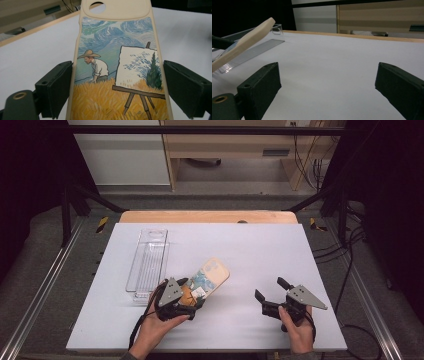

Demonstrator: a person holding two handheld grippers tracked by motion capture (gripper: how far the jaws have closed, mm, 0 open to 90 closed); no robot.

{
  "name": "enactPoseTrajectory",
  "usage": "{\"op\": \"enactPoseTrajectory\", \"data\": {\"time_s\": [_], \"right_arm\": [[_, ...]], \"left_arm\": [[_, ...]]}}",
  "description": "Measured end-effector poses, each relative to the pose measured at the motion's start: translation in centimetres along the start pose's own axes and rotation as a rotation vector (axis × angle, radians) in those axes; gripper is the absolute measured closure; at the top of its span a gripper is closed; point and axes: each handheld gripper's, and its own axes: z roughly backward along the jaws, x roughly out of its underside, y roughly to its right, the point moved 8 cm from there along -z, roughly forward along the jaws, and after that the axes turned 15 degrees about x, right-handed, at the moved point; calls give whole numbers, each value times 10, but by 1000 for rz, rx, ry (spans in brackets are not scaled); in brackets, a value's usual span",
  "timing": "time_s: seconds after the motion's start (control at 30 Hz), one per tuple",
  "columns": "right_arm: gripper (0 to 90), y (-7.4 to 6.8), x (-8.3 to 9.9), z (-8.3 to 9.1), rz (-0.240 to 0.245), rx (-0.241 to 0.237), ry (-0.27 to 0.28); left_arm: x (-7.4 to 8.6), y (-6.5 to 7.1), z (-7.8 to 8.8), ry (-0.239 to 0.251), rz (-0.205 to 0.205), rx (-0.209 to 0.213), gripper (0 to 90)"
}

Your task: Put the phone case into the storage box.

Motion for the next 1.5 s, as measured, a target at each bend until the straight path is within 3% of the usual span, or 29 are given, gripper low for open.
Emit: {"op": "enactPoseTrajectory", "data": {"time_s": [0.23,0.37,0.53,0.8,1.2,1.5], "right_arm": [[48,-14,-9,-3,2,-27,-34],[48,-27,-18,-7,25,-41,-69],[48,-45,-44,-9,24,-74,-80],[60,-68,-68,-12,40,-111,-83],[122,-95,-88,-13,80,-160,-99],[147,-104,-95,-14,106,-169,-111]], "left_arm": [[-6,-3,9,63,1,-37,111],[-8,-2,12,80,-3,-23,111],[-13,-4,18,111,-3,-44,111],[-20,-6,27,153,-15,-75,111],[-23,-8,33,169,-20,-92,111],[-25,-7,34,176,-32,-98,111]]}}
